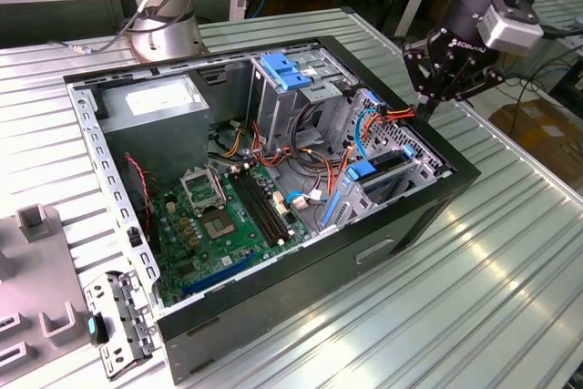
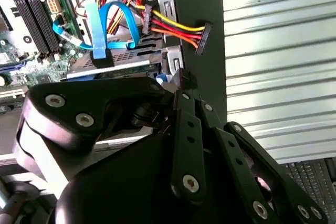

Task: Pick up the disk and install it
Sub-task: 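Insert the first disk wire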

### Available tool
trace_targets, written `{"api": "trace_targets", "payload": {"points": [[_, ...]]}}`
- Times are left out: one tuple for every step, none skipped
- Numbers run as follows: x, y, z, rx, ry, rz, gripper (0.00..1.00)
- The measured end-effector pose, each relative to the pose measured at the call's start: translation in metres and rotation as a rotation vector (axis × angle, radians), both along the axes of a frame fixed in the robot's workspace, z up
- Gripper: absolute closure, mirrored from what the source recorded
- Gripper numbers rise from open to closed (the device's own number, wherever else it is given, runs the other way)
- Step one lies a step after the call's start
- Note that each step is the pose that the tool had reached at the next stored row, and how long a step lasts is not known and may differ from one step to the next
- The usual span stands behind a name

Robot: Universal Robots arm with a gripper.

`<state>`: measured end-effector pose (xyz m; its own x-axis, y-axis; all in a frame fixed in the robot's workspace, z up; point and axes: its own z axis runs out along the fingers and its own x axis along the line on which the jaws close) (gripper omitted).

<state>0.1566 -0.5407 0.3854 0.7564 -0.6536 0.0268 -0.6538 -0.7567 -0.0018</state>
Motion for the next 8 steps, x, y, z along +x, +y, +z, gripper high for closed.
{"api": "trace_targets", "payload": {"points": [[0.003, 0.0035, -0.0004, 0.0, 0.0001, 0.003, 0.89], [0.0056, 0.0068, -0.0008, 0.0, 0.0, 0.005, 0.89], [0.0131, 0.0172, -0.0108, -0.0013, -0.0006, 0.068, 0.89], [0.0143, 0.0174, -0.0136, -0.0025, -0.0007, 0.126, 0.83], [0.0146, 0.0175, -0.0136, -0.0037, -0.0006, 0.13, 0.83], [0.0149, 0.0177, -0.0137, -0.0049, -0.0006, 0.133, 0.83], [0.0153, 0.018, -0.0135, -0.0059, -0.0005, 0.136, 0.83], [0.0158, 0.0184, -0.0131, -0.0069, -0.0004, 0.137, 0.83]]}}
